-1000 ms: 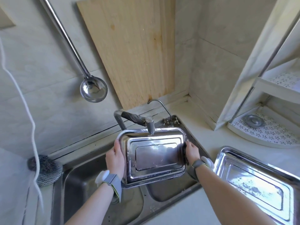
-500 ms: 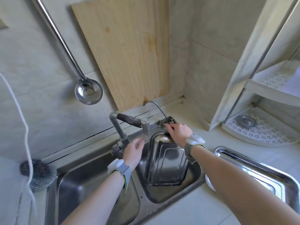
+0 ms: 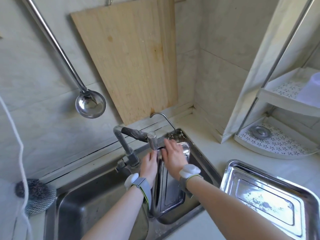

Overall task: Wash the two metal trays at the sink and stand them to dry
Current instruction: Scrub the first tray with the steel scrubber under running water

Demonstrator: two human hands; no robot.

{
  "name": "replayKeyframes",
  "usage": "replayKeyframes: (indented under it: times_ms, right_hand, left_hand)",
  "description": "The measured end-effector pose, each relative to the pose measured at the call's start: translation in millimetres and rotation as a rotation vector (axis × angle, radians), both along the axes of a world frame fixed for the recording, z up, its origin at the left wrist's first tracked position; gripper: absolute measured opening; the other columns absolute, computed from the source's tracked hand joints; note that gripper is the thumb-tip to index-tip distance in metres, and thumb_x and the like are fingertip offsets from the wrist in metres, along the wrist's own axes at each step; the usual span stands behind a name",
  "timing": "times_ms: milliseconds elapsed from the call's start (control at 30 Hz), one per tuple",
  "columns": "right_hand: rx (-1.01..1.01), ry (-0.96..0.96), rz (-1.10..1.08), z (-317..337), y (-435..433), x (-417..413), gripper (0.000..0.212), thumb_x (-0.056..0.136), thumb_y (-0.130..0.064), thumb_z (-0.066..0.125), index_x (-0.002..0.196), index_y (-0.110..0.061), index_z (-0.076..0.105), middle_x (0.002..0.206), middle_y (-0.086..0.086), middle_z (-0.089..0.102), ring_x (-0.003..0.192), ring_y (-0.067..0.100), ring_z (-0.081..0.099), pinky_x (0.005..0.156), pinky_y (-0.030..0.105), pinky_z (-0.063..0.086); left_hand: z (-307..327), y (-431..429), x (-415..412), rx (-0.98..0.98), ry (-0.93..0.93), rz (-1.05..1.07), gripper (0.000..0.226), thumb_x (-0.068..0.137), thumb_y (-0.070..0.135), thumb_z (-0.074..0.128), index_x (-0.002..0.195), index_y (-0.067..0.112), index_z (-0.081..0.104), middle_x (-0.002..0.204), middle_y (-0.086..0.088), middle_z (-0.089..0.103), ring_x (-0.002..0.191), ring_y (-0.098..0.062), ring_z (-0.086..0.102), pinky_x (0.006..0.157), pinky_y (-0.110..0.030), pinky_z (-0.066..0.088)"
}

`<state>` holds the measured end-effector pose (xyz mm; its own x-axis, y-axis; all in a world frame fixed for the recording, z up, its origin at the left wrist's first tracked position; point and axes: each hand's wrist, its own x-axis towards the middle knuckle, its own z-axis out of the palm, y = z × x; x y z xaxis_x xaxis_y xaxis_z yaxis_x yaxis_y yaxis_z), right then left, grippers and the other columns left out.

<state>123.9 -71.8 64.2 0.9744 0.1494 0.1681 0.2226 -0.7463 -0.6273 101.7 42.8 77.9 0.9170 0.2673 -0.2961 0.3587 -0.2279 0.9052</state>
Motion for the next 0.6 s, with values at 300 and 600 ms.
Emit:
replayKeyframes:
  times_ms: [300, 600]
  right_hand:
    - [0.008, -0.009, 0.086, -3.3, 5.6, 3.3, 0.041, 0.101, -0.029, 0.029, 0.135, -0.015, 0.046, 0.139, 0.002, 0.050, 0.138, 0.022, 0.034, 0.118, 0.045, 0.020]
    - [0.005, -0.021, 0.139, -3.0, 16.8, -0.3, 0.045, 0.100, -0.030, 0.027, 0.137, -0.013, 0.047, 0.141, 0.005, 0.050, 0.143, 0.024, 0.028, 0.119, 0.043, 0.011]
  left_hand:
    - [-4.0, 4.3, -0.5, -0.139, 0.000, 0.077, 0.040, 0.094, 0.049, 0.046, 0.087, 0.017, 0.068, 0.087, -0.006, 0.070, 0.084, -0.023, 0.063, 0.079, -0.035, 0.045]
    - [-5.4, 11.9, 0.5, -0.222, 0.027, 0.105, 0.038, 0.092, 0.050, 0.048, 0.087, 0.018, 0.069, 0.087, -0.003, 0.072, 0.087, -0.021, 0.065, 0.082, -0.035, 0.046]
